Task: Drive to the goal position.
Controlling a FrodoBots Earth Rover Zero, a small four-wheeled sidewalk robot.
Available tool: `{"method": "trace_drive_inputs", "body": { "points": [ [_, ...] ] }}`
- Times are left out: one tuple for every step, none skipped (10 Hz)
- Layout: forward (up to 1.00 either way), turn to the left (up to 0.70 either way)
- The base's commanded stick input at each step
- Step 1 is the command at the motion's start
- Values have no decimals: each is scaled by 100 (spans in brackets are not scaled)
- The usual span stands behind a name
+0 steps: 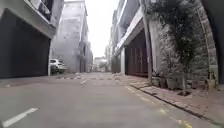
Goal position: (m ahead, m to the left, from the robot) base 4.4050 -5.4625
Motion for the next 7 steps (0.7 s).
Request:
{"method": "trace_drive_inputs", "body": {
  "points": [
    [50, 0],
    [50, 0],
    [50, 0],
    [50, 0],
    [50, 0],
    [50, 0],
    [50, 0]
  ]
}}
